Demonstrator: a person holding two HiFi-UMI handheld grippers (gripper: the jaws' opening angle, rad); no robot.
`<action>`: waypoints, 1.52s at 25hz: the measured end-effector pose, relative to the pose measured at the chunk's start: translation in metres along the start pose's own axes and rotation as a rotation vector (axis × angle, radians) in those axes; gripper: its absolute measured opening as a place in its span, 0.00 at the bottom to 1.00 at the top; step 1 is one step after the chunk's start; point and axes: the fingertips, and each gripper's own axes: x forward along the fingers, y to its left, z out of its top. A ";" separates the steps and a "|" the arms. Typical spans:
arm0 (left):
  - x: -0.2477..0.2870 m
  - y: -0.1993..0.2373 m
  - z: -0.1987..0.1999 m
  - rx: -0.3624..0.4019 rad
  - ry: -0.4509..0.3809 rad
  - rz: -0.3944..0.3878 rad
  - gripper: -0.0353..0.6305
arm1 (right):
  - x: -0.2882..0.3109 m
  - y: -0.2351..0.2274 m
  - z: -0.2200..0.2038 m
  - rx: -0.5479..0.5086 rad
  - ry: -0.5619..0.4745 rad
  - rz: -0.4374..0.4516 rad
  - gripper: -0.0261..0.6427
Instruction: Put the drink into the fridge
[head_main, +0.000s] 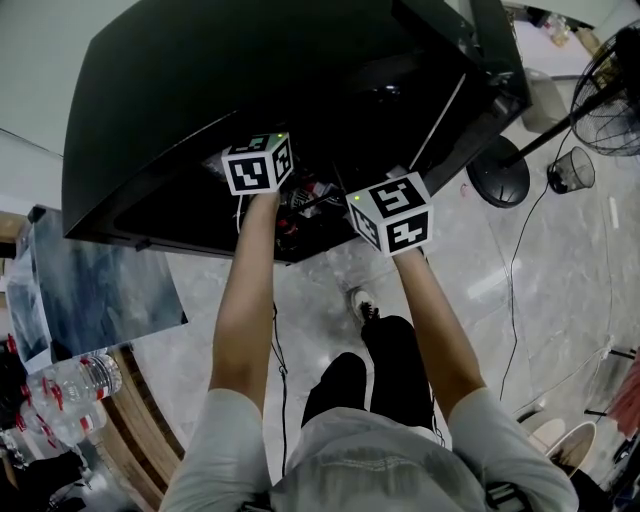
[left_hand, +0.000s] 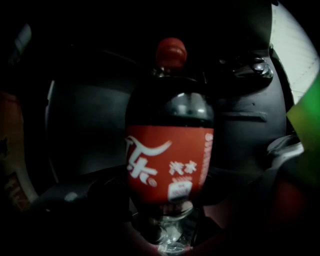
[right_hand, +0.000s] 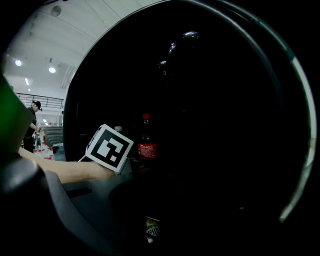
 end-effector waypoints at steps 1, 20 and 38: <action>-0.001 0.001 0.000 -0.006 0.001 0.004 0.54 | -0.001 0.001 0.001 0.001 0.000 0.000 0.04; -0.069 -0.012 -0.016 -0.034 0.021 0.086 0.56 | -0.067 0.021 0.021 -0.026 0.012 -0.045 0.04; -0.285 -0.093 0.011 0.101 0.059 -0.027 0.24 | -0.210 0.091 0.093 -0.157 0.021 -0.155 0.04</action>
